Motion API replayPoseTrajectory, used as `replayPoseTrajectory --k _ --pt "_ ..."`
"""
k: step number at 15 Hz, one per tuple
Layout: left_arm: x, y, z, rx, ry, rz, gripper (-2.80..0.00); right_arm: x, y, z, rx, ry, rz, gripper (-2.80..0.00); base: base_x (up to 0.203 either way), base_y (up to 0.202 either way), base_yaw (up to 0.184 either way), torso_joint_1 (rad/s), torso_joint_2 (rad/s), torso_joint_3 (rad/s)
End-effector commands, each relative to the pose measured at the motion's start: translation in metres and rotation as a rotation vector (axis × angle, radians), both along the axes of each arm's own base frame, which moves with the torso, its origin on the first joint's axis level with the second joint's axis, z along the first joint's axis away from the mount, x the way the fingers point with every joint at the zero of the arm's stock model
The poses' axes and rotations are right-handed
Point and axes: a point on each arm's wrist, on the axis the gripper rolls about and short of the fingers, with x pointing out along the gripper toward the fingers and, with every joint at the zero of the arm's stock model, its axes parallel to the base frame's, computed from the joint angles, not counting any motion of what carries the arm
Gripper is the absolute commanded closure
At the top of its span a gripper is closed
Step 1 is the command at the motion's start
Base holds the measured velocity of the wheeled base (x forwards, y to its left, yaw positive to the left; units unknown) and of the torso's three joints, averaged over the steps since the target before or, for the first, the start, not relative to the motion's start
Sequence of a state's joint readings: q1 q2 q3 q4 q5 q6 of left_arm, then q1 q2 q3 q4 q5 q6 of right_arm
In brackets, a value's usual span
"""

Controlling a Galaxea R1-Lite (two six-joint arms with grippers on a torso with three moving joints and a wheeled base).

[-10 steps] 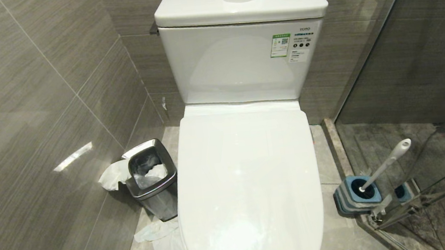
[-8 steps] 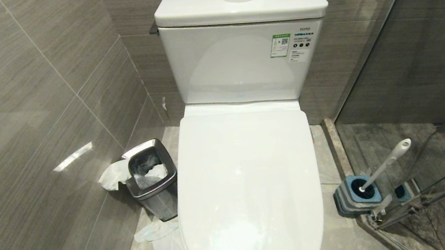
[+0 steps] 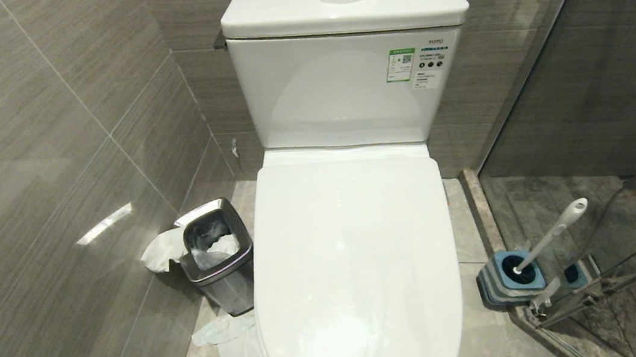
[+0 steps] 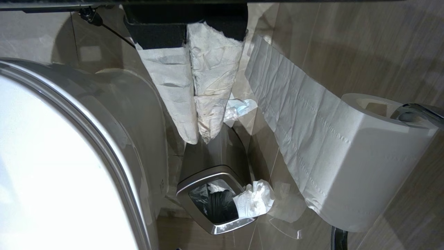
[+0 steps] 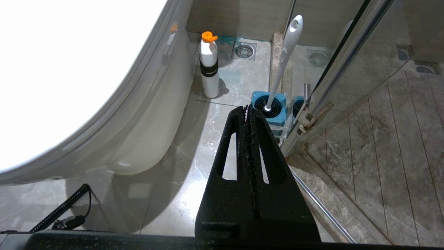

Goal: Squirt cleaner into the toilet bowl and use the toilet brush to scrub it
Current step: Use the left hand to lift the toilet lid slightly

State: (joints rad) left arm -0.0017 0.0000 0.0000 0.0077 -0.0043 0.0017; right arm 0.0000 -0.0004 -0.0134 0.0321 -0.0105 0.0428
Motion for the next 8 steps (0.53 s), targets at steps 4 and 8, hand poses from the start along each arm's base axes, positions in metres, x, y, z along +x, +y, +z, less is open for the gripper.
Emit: replayPoseTrajectory --k 4,8 --pt "0.0001 0.0 -0.0004 0.0 0.002 0.0 0.0 0.0 0.0 0.0001 0.0 0.0 0.0 0.0 0.0 0.0 0.0 0.0 0.0 0.0" --pt "0.0002 0.0 -0.0004 0.0 0.003 0.0 0.0 0.0 0.0 0.0001 0.0 0.0 0.0 0.0 0.0 0.0 0.0 0.0 0.0 0.0"
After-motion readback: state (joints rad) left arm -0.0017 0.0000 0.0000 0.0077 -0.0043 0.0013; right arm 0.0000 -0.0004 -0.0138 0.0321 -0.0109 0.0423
